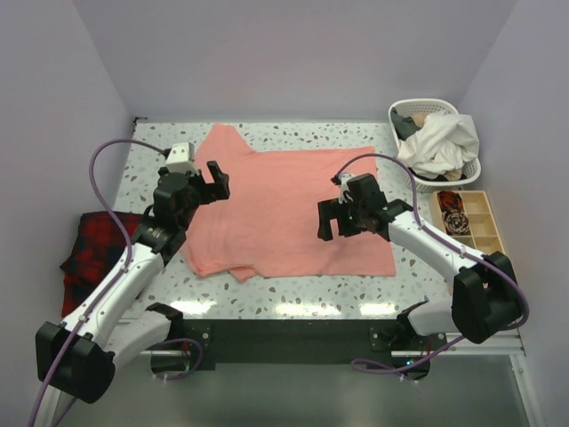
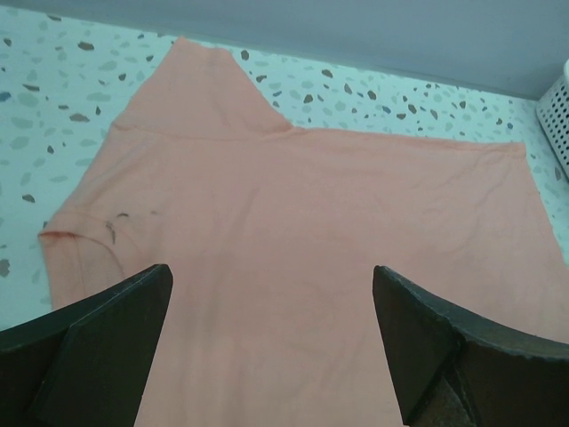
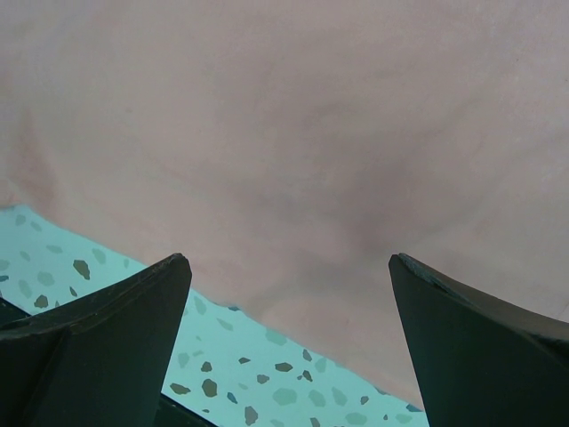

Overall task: Fold and stack the t-shirts
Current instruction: Flatten out the tshirt

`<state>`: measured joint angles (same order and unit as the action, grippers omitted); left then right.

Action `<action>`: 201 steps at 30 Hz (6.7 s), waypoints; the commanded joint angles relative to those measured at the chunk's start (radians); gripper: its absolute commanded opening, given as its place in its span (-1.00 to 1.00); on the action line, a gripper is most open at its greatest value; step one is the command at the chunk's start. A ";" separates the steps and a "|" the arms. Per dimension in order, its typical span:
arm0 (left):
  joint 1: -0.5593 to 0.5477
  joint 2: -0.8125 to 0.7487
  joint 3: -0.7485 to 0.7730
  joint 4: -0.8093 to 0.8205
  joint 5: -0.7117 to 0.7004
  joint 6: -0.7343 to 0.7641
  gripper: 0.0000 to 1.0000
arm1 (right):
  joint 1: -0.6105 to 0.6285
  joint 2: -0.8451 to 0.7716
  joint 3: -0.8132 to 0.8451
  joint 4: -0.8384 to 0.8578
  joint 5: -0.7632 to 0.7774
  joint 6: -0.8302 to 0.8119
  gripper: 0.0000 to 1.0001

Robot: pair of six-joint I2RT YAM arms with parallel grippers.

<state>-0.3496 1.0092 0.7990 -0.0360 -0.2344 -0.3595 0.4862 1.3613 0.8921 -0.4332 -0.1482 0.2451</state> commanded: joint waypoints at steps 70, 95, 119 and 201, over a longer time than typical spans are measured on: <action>-0.160 -0.393 -0.449 -0.418 0.191 -0.579 0.66 | 0.006 -0.108 -0.061 0.022 0.052 0.054 0.97; -0.362 -0.235 -0.465 -0.363 0.053 -0.734 -0.05 | 0.005 -0.102 -0.093 0.039 0.055 0.056 0.97; -0.434 -0.093 -0.544 -0.199 -0.088 -0.777 -0.90 | 0.006 -0.099 -0.108 0.031 0.052 0.043 0.97; -0.492 -0.232 -0.416 -0.726 0.139 -0.739 0.56 | 0.005 -0.008 -0.128 0.094 0.021 0.029 0.97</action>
<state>-0.8120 0.7612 0.3965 -0.8143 -0.0608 -1.0679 0.4862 1.3449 0.7628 -0.3798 -0.1226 0.2871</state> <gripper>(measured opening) 0.789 0.986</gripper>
